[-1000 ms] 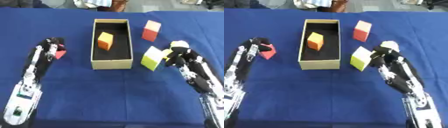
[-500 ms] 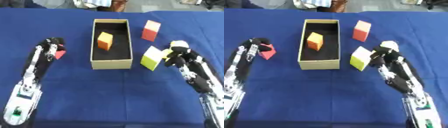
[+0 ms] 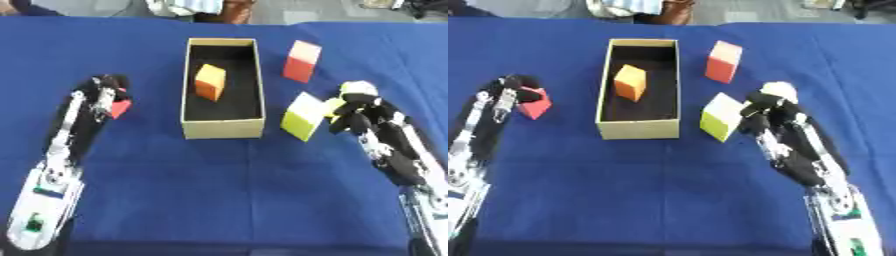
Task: Pick up objects on the table and place them in the box.
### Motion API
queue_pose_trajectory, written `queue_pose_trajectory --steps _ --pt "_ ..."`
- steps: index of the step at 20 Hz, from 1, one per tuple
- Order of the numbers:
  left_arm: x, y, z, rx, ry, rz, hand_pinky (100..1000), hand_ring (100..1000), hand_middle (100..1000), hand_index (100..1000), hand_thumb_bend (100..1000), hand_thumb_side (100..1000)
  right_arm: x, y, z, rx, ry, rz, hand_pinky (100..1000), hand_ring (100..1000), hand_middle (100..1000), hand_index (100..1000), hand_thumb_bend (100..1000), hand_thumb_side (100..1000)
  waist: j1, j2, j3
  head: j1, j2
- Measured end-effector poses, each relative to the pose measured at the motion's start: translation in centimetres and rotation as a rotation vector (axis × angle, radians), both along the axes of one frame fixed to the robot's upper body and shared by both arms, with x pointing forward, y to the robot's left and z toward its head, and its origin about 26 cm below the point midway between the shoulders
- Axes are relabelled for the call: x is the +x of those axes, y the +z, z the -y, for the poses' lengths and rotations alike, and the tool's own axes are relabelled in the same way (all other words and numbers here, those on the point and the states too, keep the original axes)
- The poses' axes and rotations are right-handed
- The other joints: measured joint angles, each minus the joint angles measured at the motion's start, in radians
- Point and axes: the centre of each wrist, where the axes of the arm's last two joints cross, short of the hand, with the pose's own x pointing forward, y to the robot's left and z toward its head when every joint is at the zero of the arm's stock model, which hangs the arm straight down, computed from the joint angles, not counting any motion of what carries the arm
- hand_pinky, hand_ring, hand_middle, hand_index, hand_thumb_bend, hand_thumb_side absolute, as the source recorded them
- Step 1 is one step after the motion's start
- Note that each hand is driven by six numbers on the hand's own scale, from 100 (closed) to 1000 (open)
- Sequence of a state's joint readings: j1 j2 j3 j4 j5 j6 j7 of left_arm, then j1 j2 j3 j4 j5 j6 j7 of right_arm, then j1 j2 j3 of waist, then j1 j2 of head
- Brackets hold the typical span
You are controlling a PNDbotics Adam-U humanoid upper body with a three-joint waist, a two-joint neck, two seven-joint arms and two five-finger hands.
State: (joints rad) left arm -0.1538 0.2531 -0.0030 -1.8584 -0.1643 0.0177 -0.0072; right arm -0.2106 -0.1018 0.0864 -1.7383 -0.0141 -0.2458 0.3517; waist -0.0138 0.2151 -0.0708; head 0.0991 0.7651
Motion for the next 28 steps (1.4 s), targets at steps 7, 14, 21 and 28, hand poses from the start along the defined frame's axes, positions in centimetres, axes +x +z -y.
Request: queue_pose_trajectory --steps 7,14,21,28 --pt "0.2 3.3 -2.5 0.225 0.032 0.085 825 756 756 826 100 637 0.0 0.0 0.0 -0.003 -0.002 0.0 573 571 614 795 100 467 0.009 0.0 -0.001 -0.003 0.0" --pt "0.8 6.0 -5.1 0.503 0.065 0.096 849 796 796 868 100 557 -0.1 -0.1 0.1 -0.006 -0.004 -0.004 574 571 614 795 100 467 0.014 0.0 -0.004 -0.004 0.0" --pt "2.7 7.4 -7.4 0.755 0.05 0.013 871 825 835 907 287 499 -0.1 -0.4 0.3 -0.014 -0.007 -0.014 574 571 614 795 100 467 0.024 0.0 -0.011 -0.004 0.0" --pt "4.9 7.9 -9.0 0.967 -0.016 -0.119 867 829 848 926 571 529 -0.1 -0.4 0.3 -0.018 -0.004 -0.017 574 571 614 795 100 467 0.03 0.0 -0.02 -0.004 0.0"
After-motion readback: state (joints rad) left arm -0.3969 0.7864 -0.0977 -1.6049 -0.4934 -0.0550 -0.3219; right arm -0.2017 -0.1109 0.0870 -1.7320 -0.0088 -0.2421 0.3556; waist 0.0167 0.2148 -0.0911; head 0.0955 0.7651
